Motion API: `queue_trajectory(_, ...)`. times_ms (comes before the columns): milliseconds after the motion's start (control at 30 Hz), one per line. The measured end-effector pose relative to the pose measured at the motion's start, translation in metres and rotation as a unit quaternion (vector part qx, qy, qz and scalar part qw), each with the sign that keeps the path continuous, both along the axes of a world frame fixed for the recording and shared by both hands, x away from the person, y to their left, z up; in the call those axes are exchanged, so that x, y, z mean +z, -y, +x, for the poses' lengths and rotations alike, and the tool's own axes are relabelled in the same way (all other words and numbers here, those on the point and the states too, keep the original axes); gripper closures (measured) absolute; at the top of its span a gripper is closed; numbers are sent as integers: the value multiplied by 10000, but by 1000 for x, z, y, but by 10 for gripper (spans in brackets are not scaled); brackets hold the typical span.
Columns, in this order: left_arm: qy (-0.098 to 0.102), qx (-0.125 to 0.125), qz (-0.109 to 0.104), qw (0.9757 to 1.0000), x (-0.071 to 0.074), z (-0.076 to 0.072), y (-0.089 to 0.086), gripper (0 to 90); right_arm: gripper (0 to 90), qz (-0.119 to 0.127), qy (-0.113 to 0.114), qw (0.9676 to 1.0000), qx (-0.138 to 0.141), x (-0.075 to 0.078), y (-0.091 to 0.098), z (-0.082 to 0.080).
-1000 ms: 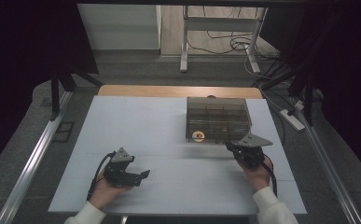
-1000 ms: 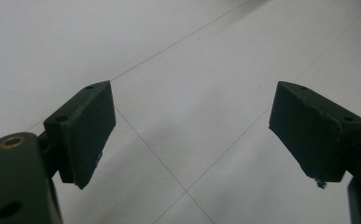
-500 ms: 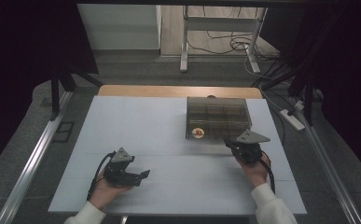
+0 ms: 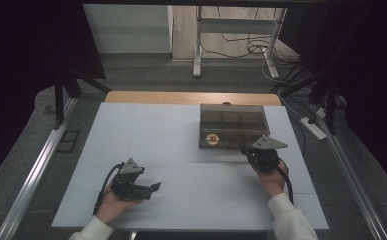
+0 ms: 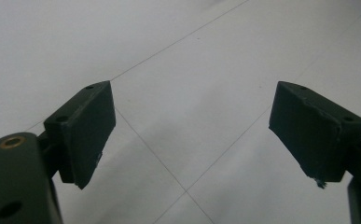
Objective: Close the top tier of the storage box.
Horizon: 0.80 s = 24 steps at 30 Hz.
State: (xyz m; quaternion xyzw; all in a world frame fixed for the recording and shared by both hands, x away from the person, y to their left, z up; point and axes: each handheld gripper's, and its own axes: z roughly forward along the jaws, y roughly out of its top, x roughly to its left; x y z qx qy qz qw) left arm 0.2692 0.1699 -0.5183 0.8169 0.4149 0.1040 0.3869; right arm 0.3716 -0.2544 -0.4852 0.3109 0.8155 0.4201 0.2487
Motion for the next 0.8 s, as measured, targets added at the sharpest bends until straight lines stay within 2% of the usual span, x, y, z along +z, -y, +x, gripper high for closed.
queue_trajectory(800,0,2,-2,10000,0,0,0,148,892,-42,40,9999,-118,0,-3,16)
